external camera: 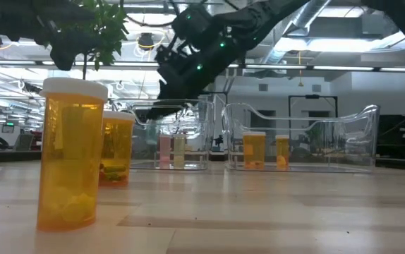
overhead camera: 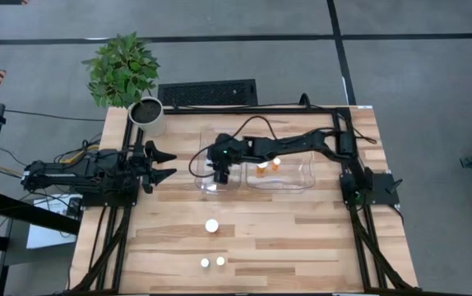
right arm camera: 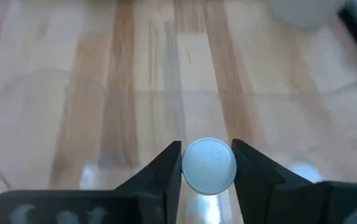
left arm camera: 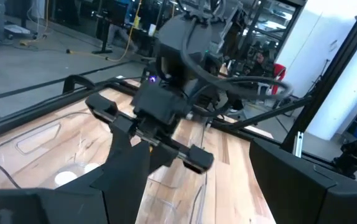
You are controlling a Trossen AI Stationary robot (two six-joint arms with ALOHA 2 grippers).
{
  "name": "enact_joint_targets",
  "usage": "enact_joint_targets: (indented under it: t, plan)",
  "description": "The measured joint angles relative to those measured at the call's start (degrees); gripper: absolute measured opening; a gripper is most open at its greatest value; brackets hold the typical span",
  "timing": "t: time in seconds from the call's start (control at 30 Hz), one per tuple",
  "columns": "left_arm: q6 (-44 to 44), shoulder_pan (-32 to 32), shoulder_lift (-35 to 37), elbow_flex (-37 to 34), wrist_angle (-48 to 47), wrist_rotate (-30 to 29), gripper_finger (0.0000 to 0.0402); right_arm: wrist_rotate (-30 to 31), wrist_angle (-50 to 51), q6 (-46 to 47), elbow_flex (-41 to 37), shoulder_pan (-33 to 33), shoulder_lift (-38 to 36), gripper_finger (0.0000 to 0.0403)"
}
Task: Pick and place medicine bottles into bin by pill shape (circle, oval)
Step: Put the top blue pill bottle into the left transparent bin
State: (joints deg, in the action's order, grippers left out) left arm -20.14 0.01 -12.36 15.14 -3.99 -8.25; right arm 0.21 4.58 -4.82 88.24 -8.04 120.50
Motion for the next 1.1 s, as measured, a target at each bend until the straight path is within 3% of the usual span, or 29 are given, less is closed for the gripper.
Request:
enact_joint_targets:
  t: [0.37, 1.1]
  plan:
    - [0.3, 0.0, 0.0, 0.0, -0.6, -0.2, 0.027, -0.5, 6.3, 0.1, 3.4, -0.9, 3.5, 0.0134]
    - [0.4, 0.0, 0.0, 0.0, -0.6, -0.1, 0.027, -3.5, 4.8, 0.7, 3.4, -2.2, 4.4, 0.0134]
